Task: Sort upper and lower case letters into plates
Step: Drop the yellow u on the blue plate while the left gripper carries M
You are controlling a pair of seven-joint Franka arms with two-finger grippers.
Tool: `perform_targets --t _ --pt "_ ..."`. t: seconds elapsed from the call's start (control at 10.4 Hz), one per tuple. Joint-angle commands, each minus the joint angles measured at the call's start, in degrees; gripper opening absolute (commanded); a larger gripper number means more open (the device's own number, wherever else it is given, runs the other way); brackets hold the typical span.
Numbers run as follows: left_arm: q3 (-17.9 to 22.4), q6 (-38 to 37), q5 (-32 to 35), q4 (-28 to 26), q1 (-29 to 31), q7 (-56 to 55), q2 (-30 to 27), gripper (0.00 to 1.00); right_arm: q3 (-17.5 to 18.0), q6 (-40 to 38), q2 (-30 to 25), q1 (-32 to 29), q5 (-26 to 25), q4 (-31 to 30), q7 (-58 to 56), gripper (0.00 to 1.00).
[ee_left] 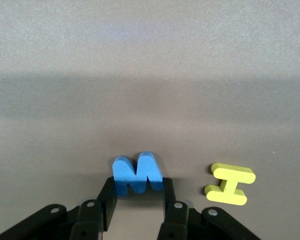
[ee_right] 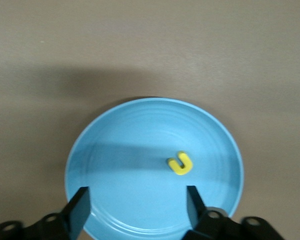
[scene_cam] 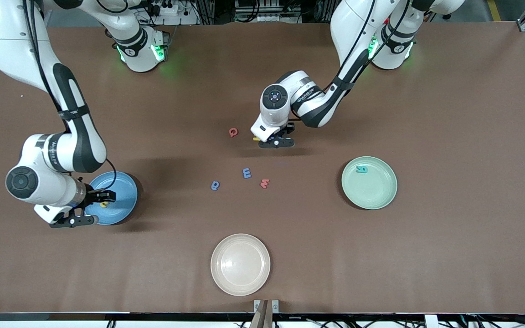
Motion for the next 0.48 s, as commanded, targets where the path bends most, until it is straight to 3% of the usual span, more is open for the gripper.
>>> perform_targets --t 0.0,0.19,0.39 --pt "0.24 -0.62 2.05 -1.11 0.69 -1.42 -2.33 0.13 0.32 -0.4 0.54 3.39 -0.04 1.17 7.93 1.0" --pt "0.16 -6.04 1.87 -0.5 3.04 1.72 -5.13 0.13 0.41 -0.31 0.54 6.73 1.27 1.17 13.83 1.0" --pt "0.07 -13.77 1.08 0.29 6.29 7.51 -9.26 0.12 0.32 -0.4 0.63 11.29 6.53 1.95 19.72 1.0"
